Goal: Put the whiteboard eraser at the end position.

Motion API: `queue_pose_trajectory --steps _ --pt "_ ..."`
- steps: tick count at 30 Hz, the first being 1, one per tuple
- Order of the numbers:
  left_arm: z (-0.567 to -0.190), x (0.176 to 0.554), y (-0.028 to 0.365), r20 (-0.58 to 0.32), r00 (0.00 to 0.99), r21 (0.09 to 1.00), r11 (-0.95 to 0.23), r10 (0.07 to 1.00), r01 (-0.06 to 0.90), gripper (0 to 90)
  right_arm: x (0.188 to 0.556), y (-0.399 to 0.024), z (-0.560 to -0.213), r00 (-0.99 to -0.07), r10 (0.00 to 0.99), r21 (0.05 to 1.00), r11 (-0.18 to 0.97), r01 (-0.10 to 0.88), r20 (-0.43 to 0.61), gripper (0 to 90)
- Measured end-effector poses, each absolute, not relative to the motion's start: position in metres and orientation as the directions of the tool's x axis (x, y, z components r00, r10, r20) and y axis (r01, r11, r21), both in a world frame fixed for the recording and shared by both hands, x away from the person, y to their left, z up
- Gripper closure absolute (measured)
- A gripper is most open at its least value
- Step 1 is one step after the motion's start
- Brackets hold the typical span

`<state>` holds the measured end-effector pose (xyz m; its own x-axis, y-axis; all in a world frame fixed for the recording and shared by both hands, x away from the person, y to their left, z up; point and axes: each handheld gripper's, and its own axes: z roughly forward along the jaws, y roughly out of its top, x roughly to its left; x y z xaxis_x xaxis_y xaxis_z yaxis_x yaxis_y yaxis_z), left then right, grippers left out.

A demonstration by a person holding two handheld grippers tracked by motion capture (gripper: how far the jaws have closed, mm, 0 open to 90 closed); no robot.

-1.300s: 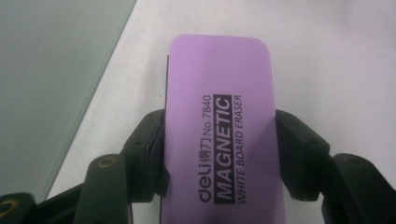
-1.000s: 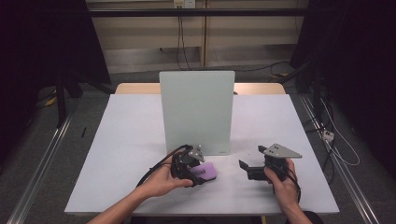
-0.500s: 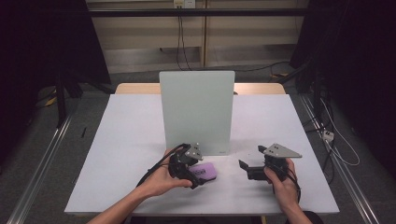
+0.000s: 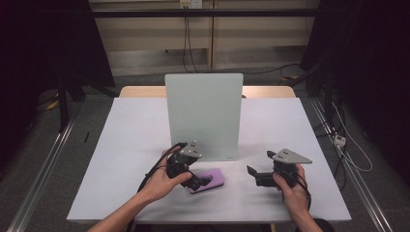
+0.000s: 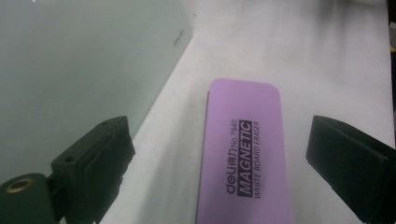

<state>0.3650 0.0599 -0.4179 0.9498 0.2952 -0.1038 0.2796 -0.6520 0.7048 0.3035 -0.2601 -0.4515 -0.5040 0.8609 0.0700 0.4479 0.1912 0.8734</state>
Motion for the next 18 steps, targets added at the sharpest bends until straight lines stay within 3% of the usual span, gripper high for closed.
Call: queue_pose_trajectory --steps 12,18 --pt "-0.405 0.372 0.086 -0.06 0.883 0.769 -0.542 0.466 0.338 7.5 0.303 -0.259 -0.452 -0.508 0.859 0.873 0.196 0.447 0.067 4.8" --pt "-0.401 0.373 0.1 -0.039 0.875 0.785 -0.528 0.482 0.325 7.6 0.303 -0.259 -0.452 -0.508 0.859 0.873 0.197 0.447 0.066 4.8"
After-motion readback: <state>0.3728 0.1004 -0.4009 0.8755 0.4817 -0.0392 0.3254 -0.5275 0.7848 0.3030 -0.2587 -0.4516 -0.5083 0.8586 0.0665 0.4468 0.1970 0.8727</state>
